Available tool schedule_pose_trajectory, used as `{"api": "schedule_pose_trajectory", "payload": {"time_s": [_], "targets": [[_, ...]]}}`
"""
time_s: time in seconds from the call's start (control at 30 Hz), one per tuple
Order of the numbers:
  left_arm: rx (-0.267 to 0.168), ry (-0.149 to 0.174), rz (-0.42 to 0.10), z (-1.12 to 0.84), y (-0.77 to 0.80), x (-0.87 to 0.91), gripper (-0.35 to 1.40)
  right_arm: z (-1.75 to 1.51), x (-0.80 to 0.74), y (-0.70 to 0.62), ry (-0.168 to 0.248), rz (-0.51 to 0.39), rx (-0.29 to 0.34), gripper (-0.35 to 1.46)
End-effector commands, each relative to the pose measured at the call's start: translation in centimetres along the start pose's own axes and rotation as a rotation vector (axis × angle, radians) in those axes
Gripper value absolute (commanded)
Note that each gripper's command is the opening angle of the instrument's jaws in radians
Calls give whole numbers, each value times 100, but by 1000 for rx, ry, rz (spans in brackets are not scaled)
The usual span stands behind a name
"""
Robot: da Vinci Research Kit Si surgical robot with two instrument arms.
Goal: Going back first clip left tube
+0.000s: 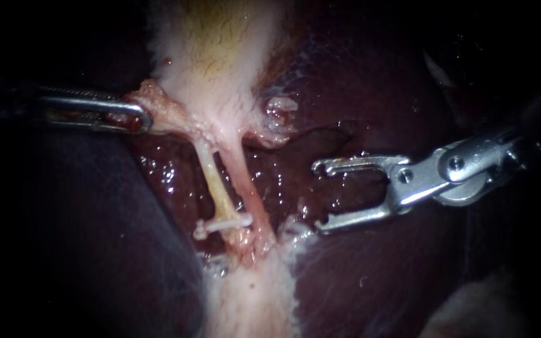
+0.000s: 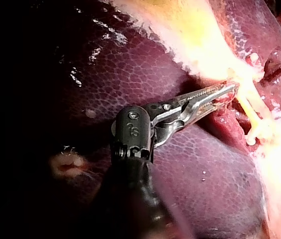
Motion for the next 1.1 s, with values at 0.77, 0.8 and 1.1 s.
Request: {"api": "schedule_pose_trajectory", "payload": {"time_s": [0.77, 0.8, 1.1], "targets": [[21, -12, 18, 36, -38, -17, -35, -6, -2, -2, 1, -1, 5, 50], [23, -14, 19, 38, -41, -19, -35, -7, -2, -2, 1, -1, 5, 50], [35, -27, 27, 53, -55, -32, -35, -7, -2, -2, 1, -1, 5, 50]]}}
